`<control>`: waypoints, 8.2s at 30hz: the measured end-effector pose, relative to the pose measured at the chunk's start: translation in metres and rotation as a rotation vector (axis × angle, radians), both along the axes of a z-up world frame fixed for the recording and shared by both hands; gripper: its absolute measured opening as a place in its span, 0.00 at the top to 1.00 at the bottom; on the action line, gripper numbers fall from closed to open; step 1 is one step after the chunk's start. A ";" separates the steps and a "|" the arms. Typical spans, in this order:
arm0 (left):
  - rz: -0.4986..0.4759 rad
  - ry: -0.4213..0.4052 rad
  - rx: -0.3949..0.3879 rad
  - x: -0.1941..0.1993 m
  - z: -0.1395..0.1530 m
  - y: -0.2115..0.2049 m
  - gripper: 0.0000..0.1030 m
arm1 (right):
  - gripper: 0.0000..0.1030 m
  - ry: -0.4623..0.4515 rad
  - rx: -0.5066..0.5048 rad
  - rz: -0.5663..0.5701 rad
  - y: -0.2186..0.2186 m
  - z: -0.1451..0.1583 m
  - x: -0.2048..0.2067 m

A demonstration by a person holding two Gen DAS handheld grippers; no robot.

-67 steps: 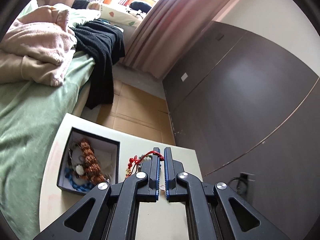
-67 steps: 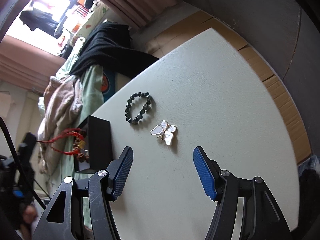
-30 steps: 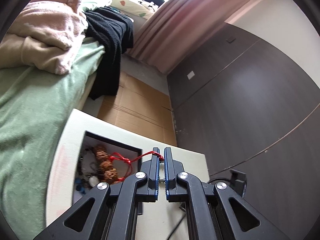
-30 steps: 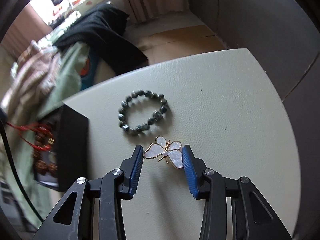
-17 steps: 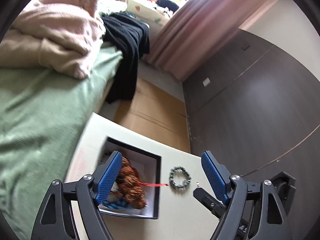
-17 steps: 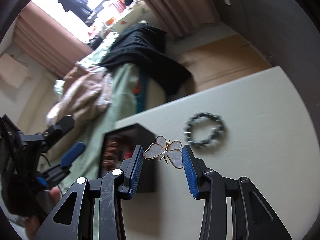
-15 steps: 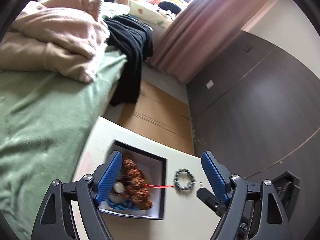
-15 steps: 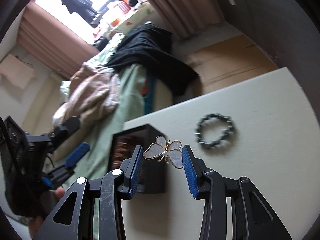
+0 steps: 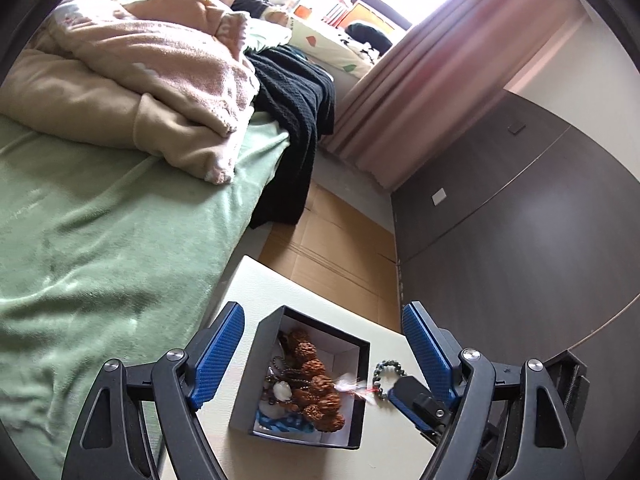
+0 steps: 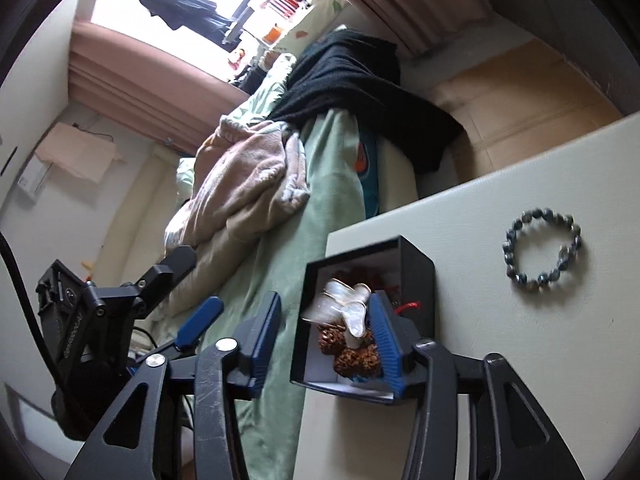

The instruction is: Organize jewelry

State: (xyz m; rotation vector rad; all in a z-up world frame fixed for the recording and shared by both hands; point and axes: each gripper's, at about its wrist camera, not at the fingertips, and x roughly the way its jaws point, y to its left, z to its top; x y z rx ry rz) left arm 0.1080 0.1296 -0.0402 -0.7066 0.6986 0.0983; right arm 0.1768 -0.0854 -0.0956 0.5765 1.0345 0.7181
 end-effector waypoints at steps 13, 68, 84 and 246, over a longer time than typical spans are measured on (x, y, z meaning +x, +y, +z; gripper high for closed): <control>-0.060 0.002 0.047 0.005 0.004 -0.032 0.21 | 0.47 0.018 -0.137 -0.156 -0.072 0.012 -0.020; -0.476 0.272 0.341 0.112 -0.086 -0.232 0.55 | 0.05 0.187 -0.279 -0.459 -0.240 -0.006 0.002; -0.456 0.280 0.316 0.113 -0.083 -0.224 0.91 | 0.04 0.211 -0.270 -0.457 -0.236 -0.011 0.002; -0.109 0.102 0.141 0.029 0.018 -0.015 0.27 | 0.86 -0.082 -0.139 0.003 -0.019 0.025 -0.014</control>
